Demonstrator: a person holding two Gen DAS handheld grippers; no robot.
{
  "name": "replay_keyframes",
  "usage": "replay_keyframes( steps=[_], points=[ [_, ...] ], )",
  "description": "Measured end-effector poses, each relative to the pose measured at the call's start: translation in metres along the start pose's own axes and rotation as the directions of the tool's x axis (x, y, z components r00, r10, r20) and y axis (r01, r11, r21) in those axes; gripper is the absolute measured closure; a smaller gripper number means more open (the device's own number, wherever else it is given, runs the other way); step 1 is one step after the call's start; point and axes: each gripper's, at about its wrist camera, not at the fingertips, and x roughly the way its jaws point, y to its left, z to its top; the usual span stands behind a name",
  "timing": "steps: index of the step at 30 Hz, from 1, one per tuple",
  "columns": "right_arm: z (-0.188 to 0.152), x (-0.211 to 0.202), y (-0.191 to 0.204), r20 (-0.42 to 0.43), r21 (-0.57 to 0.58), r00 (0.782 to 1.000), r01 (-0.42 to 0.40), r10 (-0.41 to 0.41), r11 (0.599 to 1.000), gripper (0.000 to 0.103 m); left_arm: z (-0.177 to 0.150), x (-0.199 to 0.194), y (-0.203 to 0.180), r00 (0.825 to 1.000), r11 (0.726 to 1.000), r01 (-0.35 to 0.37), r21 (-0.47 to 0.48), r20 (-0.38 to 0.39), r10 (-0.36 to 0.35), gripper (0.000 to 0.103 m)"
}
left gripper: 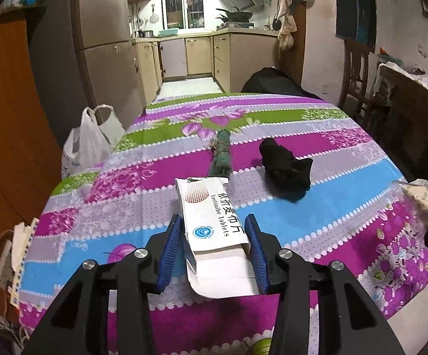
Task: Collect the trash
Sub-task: 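Lift the wipes pack and clear bag and carry both over the trash bag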
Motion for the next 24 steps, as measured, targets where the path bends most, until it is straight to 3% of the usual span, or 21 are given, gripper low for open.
replay_keyframes(
  steps=[24],
  points=[
    [-0.008,-0.003,-0.003,-0.022,0.03,1.0,-0.01,0.01,0.999,0.064,-0.004,-0.019,-0.021,0.995,0.993,-0.076,0.087,0.077,0.069,0.058]
  ],
)
